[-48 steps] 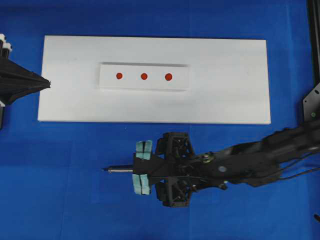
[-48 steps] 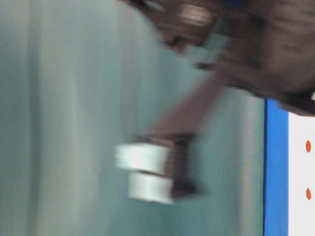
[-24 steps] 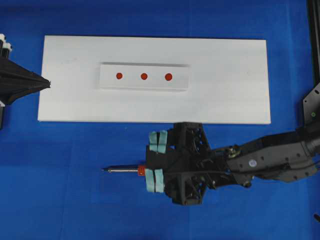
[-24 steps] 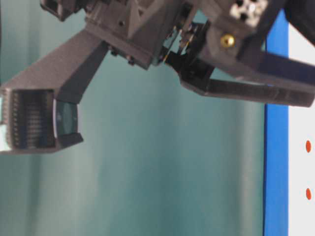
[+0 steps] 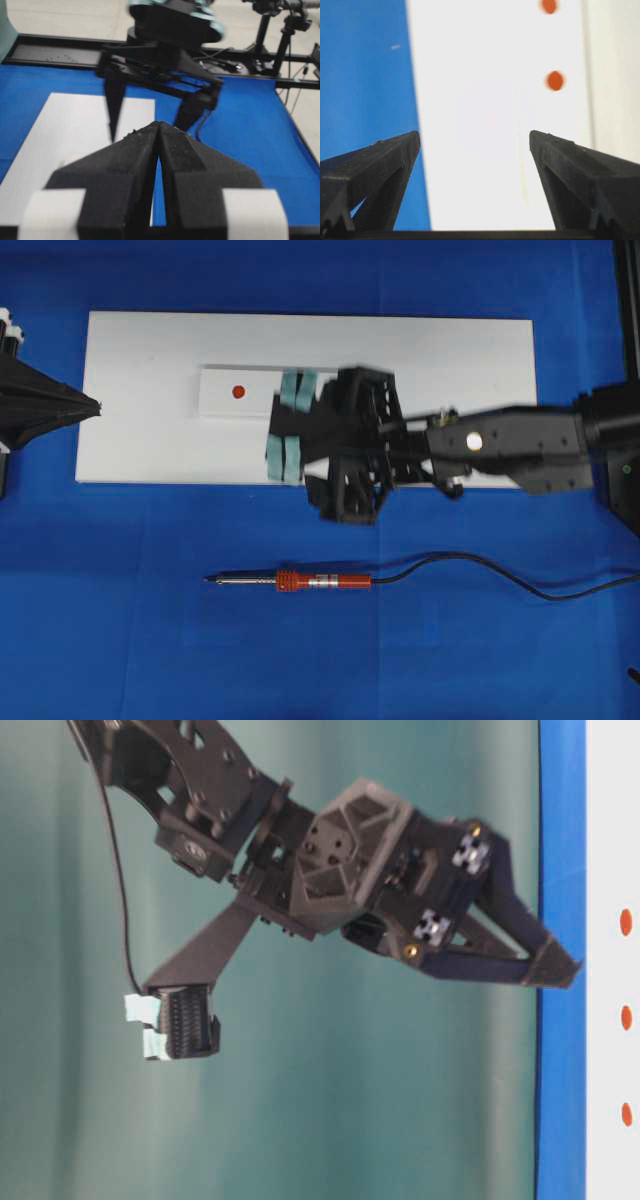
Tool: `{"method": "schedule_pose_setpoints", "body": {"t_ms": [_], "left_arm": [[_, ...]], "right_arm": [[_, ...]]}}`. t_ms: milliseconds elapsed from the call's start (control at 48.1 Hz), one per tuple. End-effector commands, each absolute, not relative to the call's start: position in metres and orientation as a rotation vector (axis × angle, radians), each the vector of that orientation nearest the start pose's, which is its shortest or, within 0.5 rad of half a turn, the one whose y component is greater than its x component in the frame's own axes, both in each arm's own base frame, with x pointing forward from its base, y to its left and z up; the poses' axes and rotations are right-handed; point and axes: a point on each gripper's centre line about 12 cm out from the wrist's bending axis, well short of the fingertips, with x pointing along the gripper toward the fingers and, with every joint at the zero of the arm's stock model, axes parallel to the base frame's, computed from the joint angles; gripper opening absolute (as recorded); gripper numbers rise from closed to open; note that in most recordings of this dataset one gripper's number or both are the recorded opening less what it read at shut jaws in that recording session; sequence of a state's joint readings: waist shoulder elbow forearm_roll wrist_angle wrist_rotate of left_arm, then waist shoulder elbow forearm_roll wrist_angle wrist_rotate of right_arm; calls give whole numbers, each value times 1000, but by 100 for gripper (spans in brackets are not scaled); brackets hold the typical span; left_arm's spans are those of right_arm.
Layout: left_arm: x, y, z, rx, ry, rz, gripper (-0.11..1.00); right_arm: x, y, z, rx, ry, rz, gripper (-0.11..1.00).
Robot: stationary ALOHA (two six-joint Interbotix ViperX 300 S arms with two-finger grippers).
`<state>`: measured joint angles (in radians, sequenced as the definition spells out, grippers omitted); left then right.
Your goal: Touch the tip of the soldering iron to the mark.
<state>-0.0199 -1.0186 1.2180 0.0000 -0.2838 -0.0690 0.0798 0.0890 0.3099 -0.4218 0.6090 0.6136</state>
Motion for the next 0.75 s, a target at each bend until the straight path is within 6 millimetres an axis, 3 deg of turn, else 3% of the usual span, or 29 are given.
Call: {"method": "schedule_pose_setpoints", "body": {"t_ms": [0, 104, 250, 437, 728], "left_arm": [[189, -4, 291, -73, -96, -25, 0], [189, -4, 291, -79, -97, -26, 0], [189, -4, 290, -81, -93, -26, 0], [189, -4, 291, -81, -96, -26, 0], [189, -4, 290, -81, -94, -26, 0]], "right_arm": [[427, 4, 231, 101, 867, -260, 90], [417, 2, 244, 95, 857, -266, 90], [388, -1, 271, 97, 809, -268, 90], [329, -5, 306, 109, 706, -259, 88], [235, -13, 329, 146, 538, -246, 88]]}}
